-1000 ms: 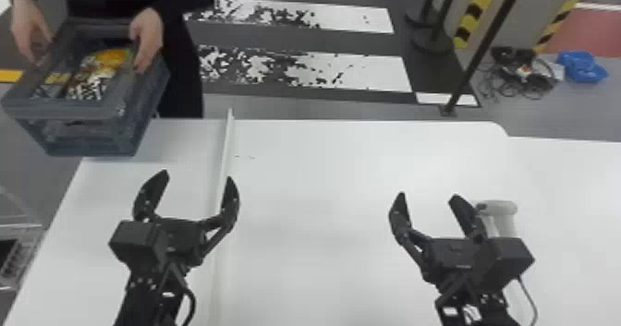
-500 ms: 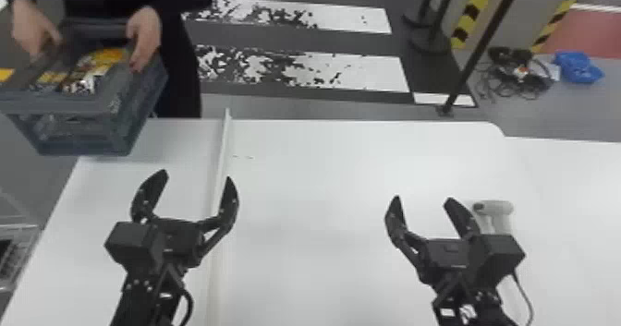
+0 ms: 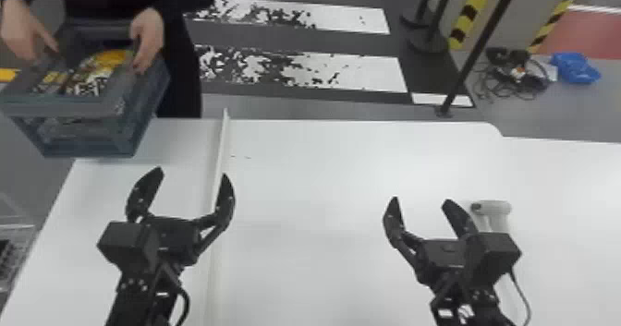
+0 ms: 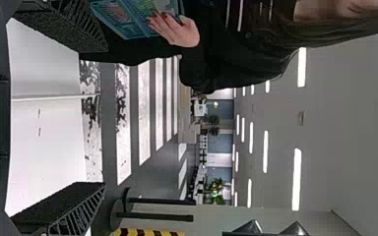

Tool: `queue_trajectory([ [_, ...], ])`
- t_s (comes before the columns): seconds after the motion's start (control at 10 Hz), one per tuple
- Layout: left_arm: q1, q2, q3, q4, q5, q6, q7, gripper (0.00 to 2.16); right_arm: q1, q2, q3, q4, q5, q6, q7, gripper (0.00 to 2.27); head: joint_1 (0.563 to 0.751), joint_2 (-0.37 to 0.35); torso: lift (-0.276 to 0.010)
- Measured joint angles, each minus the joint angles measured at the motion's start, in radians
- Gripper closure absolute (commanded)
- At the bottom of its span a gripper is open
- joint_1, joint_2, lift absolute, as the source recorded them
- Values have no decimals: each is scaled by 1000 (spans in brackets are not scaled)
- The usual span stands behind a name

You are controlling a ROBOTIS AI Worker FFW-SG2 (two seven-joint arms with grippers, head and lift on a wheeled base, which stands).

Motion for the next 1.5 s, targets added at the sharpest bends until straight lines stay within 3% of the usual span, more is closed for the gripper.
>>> queue_trajectory([
  [1.5,8,4,7,-15,16,3,-19,-2,20,-5,-4,-38,-1,18,-2,53,695,-84,-29],
])
